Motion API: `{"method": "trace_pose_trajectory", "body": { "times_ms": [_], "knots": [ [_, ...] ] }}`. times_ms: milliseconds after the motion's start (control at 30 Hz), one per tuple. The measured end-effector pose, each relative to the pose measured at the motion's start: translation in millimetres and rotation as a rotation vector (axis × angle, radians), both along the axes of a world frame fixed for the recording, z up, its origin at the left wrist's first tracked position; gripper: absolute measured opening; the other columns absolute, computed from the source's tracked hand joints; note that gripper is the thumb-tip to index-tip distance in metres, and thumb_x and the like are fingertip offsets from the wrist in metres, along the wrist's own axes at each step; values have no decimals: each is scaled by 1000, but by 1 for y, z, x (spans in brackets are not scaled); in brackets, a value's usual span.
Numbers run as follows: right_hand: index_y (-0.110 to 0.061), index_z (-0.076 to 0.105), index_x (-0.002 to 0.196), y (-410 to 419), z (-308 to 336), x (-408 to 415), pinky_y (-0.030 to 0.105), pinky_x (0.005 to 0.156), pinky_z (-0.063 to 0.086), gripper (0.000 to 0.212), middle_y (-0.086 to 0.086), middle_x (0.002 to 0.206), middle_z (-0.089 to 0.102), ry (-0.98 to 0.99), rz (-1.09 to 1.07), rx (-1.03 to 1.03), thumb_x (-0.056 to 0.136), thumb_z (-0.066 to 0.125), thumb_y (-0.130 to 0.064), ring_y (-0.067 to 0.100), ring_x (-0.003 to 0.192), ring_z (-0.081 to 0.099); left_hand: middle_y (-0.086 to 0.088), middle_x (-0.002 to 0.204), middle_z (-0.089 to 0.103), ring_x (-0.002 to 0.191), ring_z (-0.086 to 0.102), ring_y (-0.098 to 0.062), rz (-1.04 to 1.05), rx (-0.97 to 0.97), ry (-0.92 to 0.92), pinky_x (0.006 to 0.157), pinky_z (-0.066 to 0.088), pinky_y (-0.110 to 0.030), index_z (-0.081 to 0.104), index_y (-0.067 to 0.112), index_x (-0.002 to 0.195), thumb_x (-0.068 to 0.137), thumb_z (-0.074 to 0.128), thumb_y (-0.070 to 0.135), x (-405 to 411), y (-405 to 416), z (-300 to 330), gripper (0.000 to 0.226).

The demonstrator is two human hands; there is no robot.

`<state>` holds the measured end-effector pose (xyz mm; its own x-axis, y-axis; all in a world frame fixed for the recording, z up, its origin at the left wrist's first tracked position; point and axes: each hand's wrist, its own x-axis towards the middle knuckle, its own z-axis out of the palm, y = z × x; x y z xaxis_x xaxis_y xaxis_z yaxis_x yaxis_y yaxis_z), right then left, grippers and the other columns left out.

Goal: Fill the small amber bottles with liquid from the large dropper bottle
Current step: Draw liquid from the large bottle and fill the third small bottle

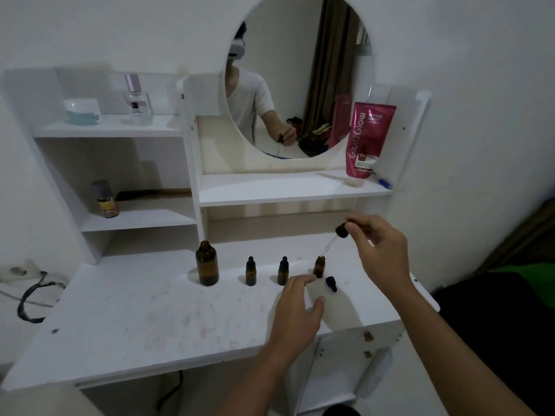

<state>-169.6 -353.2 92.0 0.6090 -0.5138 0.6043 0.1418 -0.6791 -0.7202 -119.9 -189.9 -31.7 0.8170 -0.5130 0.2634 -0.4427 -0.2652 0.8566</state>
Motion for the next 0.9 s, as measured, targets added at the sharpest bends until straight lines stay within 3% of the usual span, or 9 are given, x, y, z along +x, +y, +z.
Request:
{"method": "trace_pose_trajectory", "body": {
  "times_ms": [167,333,600,733,900],
  "knots": [
    [-23,77,109,-16,-5,3,18,87,56,17,-8,100,77,28,-10,17,96,74,-13,5,93,73,9,148,45,132,43,0,13,-4,-3,108,32,-11,42,21,147,98,64,29,12,-32,9,54],
    [-21,78,108,-22,-10,12,12,86,54,16,-11,98,77,35,16,20,95,74,-13,2,91,73,3,153,42,140,42,-12,69,12,36,116,36,-27,39,16,151,97,66,27,30,-50,7,61],
    [-14,79,108,-25,-31,24,14,86,55,14,-9,99,77,102,48,-34,95,74,-12,4,92,73,8,125,65,115,60,-9,127,-8,-6,101,50,-31,60,20,128,99,62,21,45,-65,-3,29],
    [-16,80,105,-25,-40,28,11,85,53,12,-11,98,76,156,53,-4,95,75,-12,1,91,72,12,119,66,111,61,-4,123,-23,-26,99,48,-21,64,23,124,99,62,20,47,-67,-6,24],
    [-11,78,90,-20,-45,33,5,78,48,11,-13,87,74,180,67,14,93,73,-2,-5,83,70,12,115,66,108,61,-3,116,-13,-59,96,48,-21,63,23,121,100,60,22,50,-67,-11,21]
  ]
}}
